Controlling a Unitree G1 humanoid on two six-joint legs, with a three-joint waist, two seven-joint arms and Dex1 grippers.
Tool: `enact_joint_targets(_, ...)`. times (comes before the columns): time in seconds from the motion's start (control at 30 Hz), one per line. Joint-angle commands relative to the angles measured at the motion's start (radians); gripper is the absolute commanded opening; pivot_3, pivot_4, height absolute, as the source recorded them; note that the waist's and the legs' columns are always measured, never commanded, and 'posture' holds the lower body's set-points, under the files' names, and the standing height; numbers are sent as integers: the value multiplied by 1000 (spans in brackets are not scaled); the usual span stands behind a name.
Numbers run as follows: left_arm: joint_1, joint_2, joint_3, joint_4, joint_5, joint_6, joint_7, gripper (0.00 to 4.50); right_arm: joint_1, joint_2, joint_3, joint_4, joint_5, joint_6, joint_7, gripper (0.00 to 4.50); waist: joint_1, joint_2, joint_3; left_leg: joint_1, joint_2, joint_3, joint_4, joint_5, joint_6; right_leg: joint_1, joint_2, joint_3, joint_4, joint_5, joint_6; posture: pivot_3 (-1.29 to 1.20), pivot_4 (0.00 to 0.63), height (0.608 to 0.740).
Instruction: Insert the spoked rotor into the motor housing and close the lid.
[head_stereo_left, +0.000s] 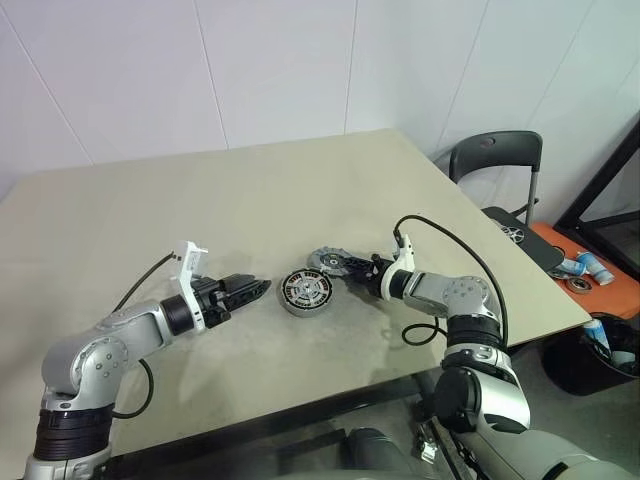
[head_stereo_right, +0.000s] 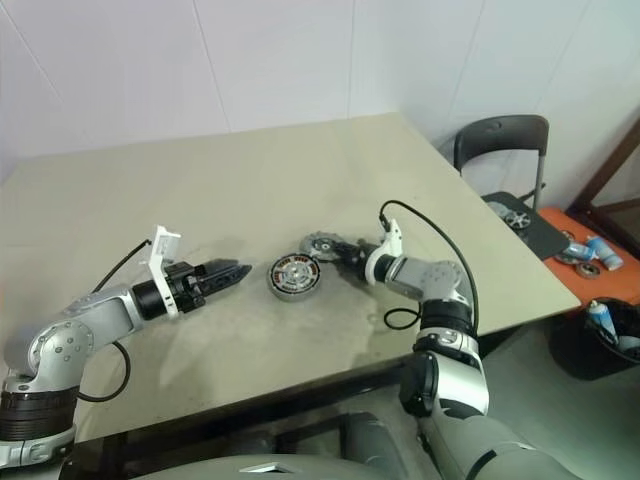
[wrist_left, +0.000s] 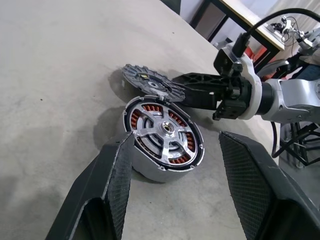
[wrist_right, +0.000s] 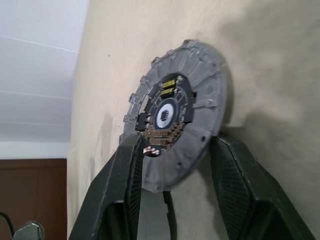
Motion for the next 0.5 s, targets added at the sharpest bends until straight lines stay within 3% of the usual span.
enact_joint_targets(0.03,0,4,16,-29,-3,-20,-5,2884,-22,0,10,-11,21,-16,15,850,-1,-1,0,0,0,0,0,0,0,0,0,0,0,0,0,0,0,740)
enact_joint_targets(0.1,2,4,15,-28,-2,-22,-6,2884,-20,-10,22,-13,21,-12,20,196,-2,0,0,1,0,0,0,0,0,1,0,0,0,0,0,0,0,740)
enact_joint_targets(0.27,5,-3,4,-27,3,-31,-7,2884,24,-42,177,-145,15,20,141,196,0,1,0,1,0,0,0,0,0,1,0,0,0,0,0,0,0,740)
enact_joint_targets(0.5,2,-5,-2,-12,13,-44,-18,2884,156,-166,640,-513,-149,-137,340,196,-9,1,0,-6,0,0,-3,0,0,-6,0,0,-2,-1,1,0,0,740)
